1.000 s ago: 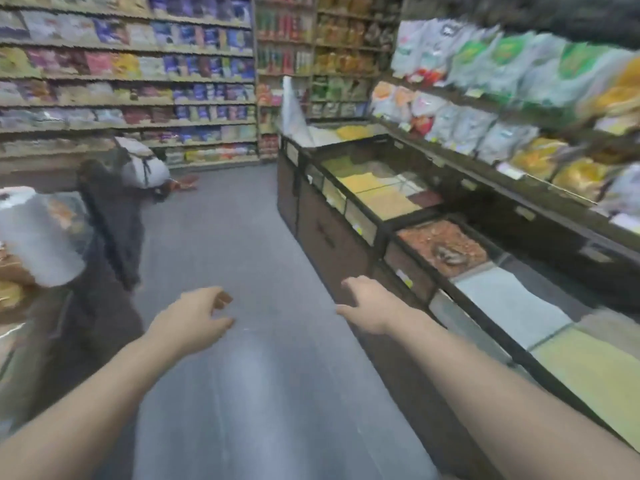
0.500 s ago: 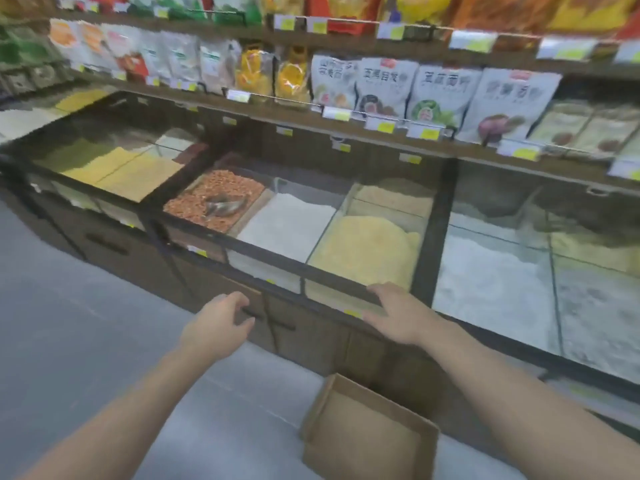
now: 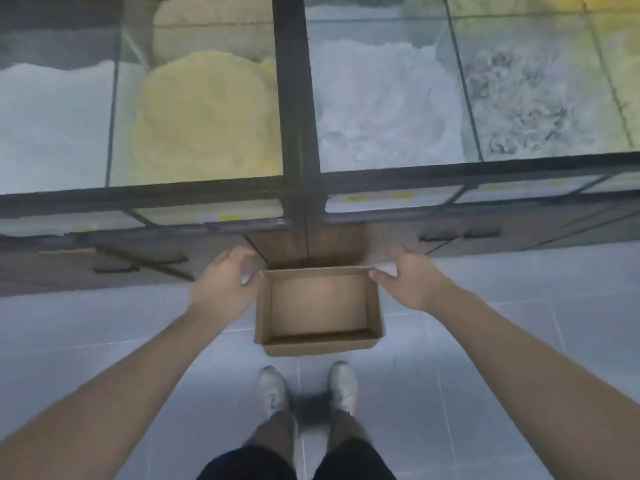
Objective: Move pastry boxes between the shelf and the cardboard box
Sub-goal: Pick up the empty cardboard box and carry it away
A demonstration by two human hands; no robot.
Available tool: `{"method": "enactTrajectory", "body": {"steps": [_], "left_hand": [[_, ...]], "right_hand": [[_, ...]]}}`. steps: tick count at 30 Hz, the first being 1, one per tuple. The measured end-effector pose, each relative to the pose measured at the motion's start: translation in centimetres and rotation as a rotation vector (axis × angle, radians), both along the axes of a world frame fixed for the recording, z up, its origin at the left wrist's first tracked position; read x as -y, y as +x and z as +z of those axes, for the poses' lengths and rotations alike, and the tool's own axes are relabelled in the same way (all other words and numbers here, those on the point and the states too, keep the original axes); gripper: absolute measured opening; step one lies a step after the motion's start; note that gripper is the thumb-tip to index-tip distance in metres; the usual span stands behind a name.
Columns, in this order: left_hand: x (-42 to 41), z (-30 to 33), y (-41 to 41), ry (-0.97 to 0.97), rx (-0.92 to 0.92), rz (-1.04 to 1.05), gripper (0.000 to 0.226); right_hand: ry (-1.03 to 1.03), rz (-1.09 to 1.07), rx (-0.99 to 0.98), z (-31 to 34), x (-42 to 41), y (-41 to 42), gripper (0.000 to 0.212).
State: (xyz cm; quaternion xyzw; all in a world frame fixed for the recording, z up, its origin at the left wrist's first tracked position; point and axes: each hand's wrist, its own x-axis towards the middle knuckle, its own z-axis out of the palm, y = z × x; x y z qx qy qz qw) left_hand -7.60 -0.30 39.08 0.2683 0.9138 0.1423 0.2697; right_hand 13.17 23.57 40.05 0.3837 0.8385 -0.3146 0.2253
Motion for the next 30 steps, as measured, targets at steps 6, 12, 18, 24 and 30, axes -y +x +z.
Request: {"method": "enactTrajectory", "body": {"steps": [6, 12, 18, 24, 30], "left_hand": [[-2.4, -14.0, -0.1, -0.114, 0.042, -0.067, 0.040], [-2.2, -30.9, 1.8, -0.251, 0.013, -0.135, 0.041], [0.2, -45.1, 1.9, -0.363, -0.012, -0.061, 0.059], [2.6, -54.1, 1.2, -0.308, -0.027, 0.050, 0.086], [5.4, -57.3, 1.8, -0.233, 0.036, 0.030, 0.093]], "right_hand": [[-0.012, -0.104, 0.037, -13.9, -0.2, 1.7, 0.059], [-0.048, -0.185, 0.130, -31.3, 1.5, 2.8, 0.062], [-0.013, -0.214, 0.231, -45.7, 2.9, 3.9, 0.079], [0.104, -0.278, 0.239, -55.0, 2.9, 6.4, 0.090], [0.276, -0.443, 0.137, -59.7, 2.0, 8.1, 0.104]]}}
